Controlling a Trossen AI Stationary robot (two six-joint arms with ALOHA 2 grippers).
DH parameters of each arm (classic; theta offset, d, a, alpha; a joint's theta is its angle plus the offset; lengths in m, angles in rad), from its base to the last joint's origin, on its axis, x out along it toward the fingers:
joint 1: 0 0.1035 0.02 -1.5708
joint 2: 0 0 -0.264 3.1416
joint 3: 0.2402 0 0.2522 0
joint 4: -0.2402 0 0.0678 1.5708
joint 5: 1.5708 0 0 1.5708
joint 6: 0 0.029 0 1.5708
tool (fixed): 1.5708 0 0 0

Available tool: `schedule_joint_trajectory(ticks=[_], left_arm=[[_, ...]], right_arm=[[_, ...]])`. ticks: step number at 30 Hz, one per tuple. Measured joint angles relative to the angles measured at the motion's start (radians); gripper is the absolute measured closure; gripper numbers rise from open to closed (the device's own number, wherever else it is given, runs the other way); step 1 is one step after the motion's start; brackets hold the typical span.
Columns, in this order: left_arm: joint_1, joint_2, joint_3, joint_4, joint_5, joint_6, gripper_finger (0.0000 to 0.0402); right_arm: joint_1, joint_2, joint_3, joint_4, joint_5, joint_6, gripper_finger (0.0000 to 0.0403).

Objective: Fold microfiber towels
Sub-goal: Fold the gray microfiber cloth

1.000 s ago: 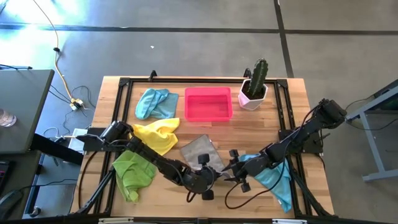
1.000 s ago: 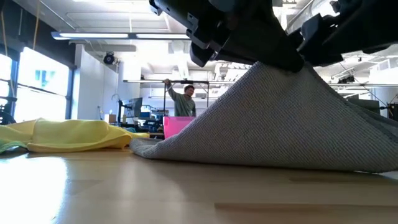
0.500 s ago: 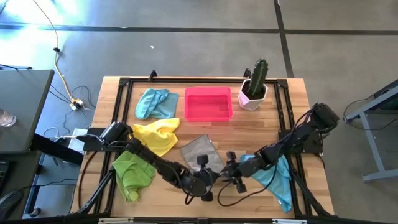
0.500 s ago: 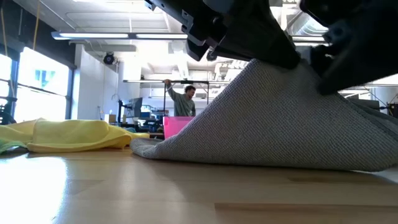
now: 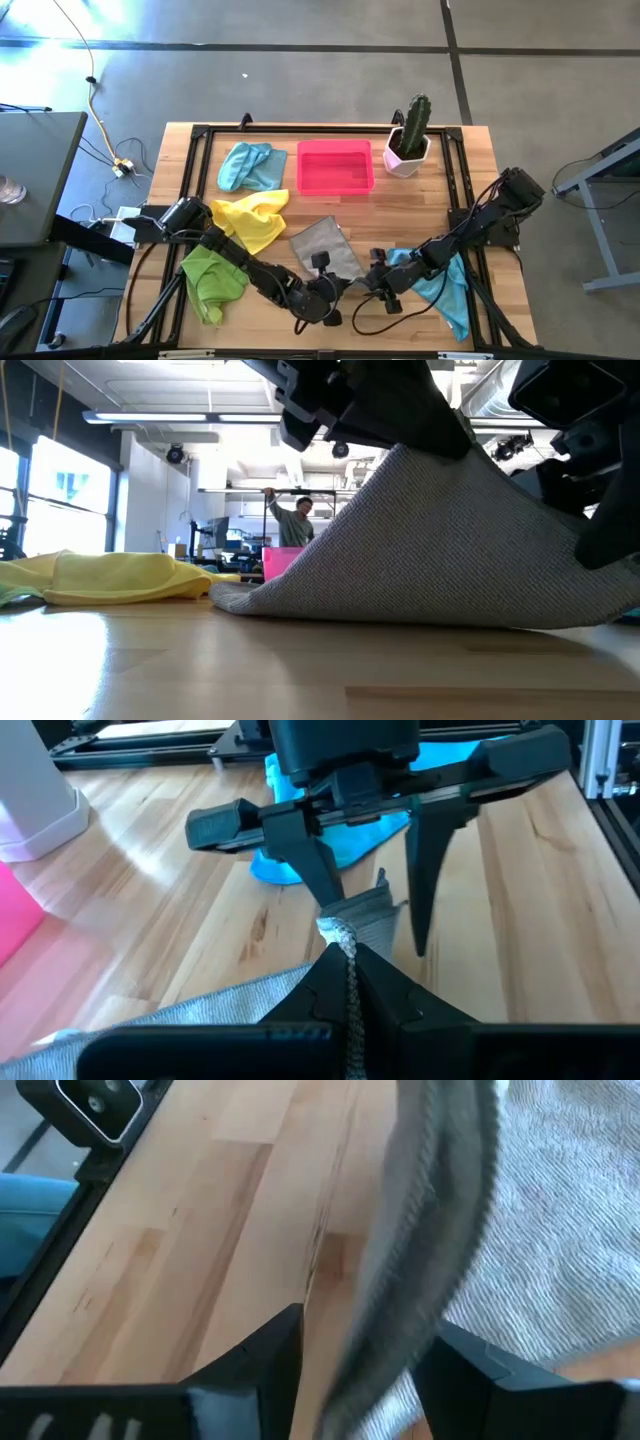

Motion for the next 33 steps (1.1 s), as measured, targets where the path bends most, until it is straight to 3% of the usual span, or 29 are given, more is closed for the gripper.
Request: schedule_joint_trajectory(ticks=[5, 11, 14, 18, 24, 28, 33], left_arm=[[-0.016, 0.0, 0.0, -0.011, -0.039, -0.047, 0.0401], [-0.028, 0.0, 0.0, -0.056, -0.074, -0.229, 0.0401], [-0.036, 0.0, 0.0, -0.058, -0.061, -0.352, 0.0401], [-0.053, 0.0, 0.0, -0.045, -0.02, -0.509, 0.0401], [-0.07, 0.0, 0.0, -0.025, 0.084, -0.582, 0.0401], [-0.082, 0.0, 0.0, -0.07, 0.035, -0.609, 0.0401], [-0.082, 0.0, 0.0, -0.243, -0.08, -0.638, 0.0401]], right_arm=[[0.004, 0.0, 0.0, 0.001, 0.003, 0.0, 0.031], [0.004, 0.0, 0.0, 0.001, 0.002, 0.0, 0.0396], [0.004, 0.0, 0.0, 0.001, -0.026, 0.045, 0.0393], [0.002, -0.001, 0.001, 0.018, -0.138, 0.081, 0.04], [-0.016, -0.001, 0.041, 0.001, -0.212, 0.016, 0.0401], [-0.054, -0.001, 0.102, -0.077, -0.218, -0.069, 0.0401], [-0.136, -0.001, 0.186, -0.287, -0.204, -0.192, 0.0401]])
